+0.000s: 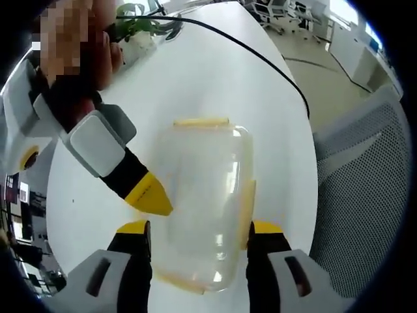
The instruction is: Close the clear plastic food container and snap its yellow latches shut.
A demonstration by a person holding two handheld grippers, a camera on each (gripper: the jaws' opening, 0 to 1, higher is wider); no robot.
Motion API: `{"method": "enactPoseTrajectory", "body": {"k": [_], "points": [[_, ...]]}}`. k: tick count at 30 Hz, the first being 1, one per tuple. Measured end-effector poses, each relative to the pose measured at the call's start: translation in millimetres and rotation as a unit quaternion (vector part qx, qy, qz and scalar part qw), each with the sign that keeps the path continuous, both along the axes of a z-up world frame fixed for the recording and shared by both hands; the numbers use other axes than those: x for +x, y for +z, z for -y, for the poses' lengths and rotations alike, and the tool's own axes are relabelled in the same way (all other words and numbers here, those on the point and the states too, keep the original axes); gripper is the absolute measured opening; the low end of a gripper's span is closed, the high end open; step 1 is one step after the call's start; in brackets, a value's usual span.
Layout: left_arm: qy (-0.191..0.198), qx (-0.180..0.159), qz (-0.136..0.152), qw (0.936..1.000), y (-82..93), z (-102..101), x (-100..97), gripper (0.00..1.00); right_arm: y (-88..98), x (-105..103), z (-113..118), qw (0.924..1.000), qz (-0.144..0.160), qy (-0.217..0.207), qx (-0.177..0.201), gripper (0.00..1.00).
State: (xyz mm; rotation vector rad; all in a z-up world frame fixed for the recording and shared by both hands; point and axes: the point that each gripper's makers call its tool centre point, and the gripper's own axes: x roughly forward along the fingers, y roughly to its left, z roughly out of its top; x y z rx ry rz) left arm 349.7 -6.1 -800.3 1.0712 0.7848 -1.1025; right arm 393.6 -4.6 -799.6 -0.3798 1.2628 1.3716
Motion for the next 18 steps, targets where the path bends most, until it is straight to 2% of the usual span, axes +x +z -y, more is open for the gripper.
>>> {"method": "enactPoseTrajectory", "body": {"k": [13,18], "points": [[0.002,-0.004,0.004,1.0000,-1.0,0.3,-1.8,0.56,-0.6,-2.4,2.3,0.9999,0.003,0.009,-0.005,0.28],[0.000,-0.003,0.003,1.0000,-1.5,0.8,-1.5,0.56,-1.1,-2.5,1.7,0.9998,0.013,0.013,-0.005,0.29]]}}
